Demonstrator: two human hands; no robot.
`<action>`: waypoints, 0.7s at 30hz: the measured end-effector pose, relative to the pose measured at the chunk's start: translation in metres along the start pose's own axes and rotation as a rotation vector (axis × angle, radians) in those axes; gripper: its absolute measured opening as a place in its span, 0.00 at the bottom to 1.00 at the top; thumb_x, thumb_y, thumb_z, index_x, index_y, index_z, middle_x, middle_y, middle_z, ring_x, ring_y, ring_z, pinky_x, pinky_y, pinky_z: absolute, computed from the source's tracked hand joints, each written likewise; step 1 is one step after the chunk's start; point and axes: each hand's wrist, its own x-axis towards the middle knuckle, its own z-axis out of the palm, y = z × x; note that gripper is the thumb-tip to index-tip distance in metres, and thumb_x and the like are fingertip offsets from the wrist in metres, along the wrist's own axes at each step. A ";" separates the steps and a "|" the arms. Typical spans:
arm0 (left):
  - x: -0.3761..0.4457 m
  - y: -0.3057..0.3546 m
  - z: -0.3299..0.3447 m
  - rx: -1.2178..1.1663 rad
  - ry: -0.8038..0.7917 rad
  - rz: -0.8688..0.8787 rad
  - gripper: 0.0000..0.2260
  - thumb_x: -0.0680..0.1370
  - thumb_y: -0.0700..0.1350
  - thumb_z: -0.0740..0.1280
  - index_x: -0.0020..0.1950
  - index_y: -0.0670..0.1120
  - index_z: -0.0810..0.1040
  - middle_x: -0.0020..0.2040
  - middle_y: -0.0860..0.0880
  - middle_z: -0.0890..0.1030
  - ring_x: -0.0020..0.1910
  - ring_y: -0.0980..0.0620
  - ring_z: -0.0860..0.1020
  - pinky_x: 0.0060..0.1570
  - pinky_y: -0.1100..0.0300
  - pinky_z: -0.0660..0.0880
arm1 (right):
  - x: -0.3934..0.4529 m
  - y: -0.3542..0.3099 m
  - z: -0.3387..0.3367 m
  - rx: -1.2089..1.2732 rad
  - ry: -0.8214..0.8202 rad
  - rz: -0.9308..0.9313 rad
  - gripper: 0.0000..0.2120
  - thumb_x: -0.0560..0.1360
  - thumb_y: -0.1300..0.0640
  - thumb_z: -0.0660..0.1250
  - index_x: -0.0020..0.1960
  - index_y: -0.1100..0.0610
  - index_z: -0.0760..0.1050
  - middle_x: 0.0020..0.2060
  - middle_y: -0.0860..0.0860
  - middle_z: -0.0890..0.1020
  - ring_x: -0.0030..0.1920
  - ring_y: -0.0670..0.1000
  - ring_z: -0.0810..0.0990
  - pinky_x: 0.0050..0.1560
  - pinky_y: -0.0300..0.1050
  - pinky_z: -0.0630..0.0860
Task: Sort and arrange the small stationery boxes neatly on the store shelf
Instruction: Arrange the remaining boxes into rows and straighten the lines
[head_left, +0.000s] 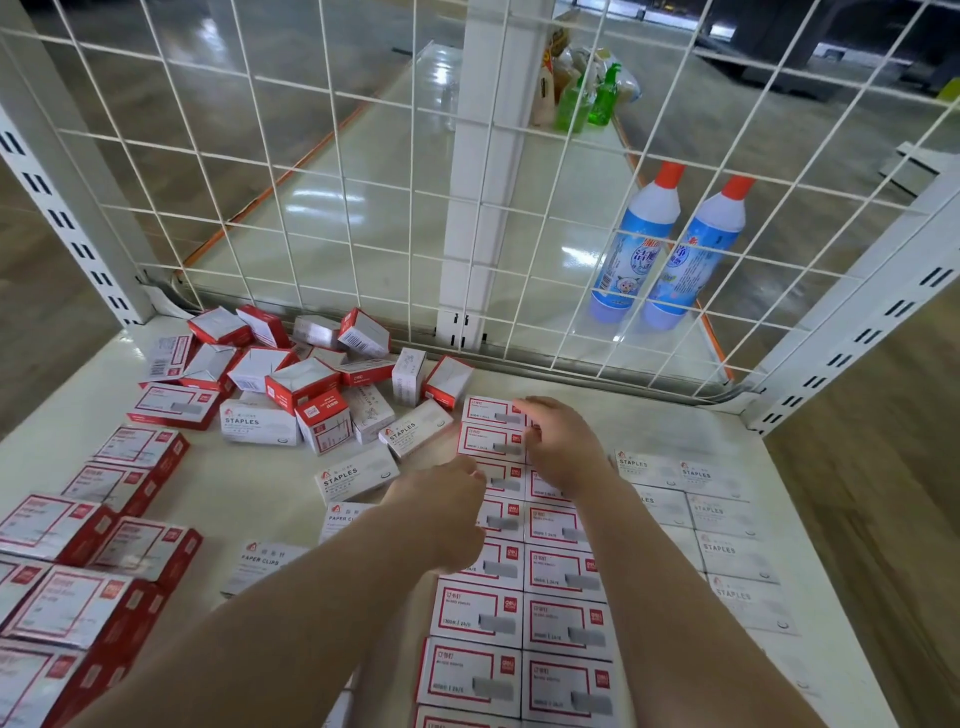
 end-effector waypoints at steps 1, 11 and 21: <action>0.000 0.000 0.000 0.000 0.000 -0.001 0.24 0.78 0.47 0.62 0.73 0.48 0.62 0.70 0.51 0.65 0.64 0.51 0.70 0.52 0.60 0.72 | -0.001 -0.001 -0.002 -0.014 -0.008 -0.003 0.21 0.80 0.60 0.52 0.72 0.56 0.63 0.70 0.52 0.67 0.71 0.51 0.61 0.72 0.48 0.59; -0.006 -0.009 -0.009 -0.038 -0.057 0.041 0.22 0.78 0.49 0.61 0.72 0.50 0.65 0.71 0.53 0.66 0.67 0.50 0.68 0.60 0.55 0.70 | -0.025 -0.012 0.004 0.082 0.165 0.112 0.20 0.77 0.64 0.55 0.67 0.53 0.70 0.64 0.50 0.72 0.62 0.51 0.71 0.58 0.44 0.69; -0.044 -0.072 -0.025 -0.084 0.032 -0.032 0.16 0.79 0.46 0.59 0.66 0.53 0.71 0.65 0.54 0.72 0.61 0.54 0.73 0.59 0.55 0.74 | -0.040 -0.051 0.015 0.168 0.136 0.083 0.20 0.77 0.65 0.56 0.67 0.54 0.70 0.65 0.49 0.72 0.65 0.49 0.69 0.66 0.43 0.64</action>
